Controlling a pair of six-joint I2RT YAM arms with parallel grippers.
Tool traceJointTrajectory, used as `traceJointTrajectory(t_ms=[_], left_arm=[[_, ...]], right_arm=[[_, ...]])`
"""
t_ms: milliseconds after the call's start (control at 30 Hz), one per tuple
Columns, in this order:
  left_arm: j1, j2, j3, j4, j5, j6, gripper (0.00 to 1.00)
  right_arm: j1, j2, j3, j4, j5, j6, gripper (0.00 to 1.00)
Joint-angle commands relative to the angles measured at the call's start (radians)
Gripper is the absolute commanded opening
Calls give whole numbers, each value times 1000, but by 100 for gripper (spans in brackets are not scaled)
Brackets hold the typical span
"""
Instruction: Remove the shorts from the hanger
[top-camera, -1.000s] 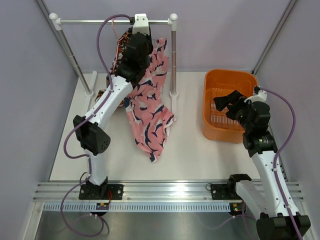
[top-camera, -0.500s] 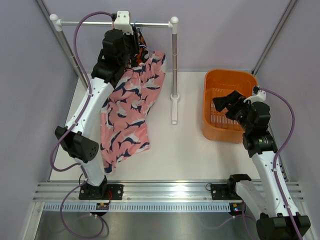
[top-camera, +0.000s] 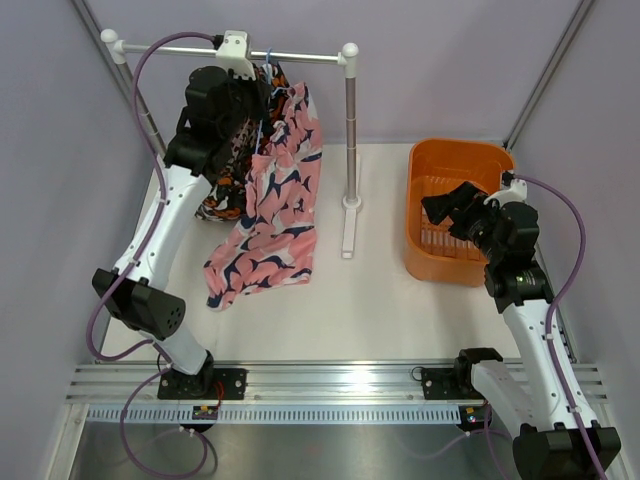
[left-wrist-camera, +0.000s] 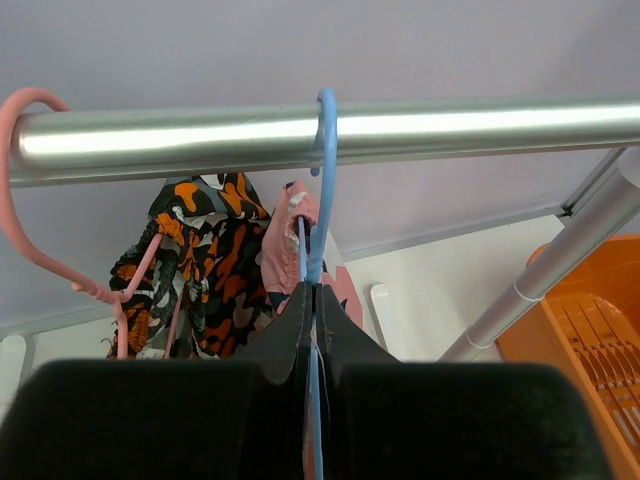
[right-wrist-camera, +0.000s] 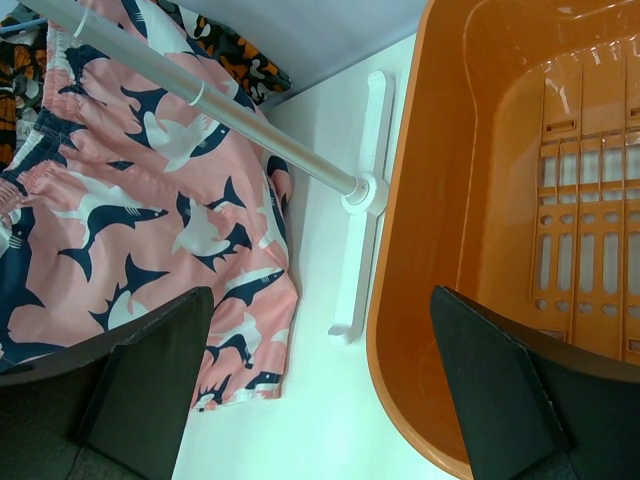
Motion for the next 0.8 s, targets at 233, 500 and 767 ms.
traceJointTrajectory(t_ms=[233,500,767], left_arm=[[28,-6,-43,13,62,-37,45],[24,12,-23,35,34,-26,54],[7,104,133,-16,27,14,51]], right_arm=[[-6,16,6,35,-26,-23,100],[-4,23,6,44,-32,-21,99],[-6,36,6,50,-34,-21,99]])
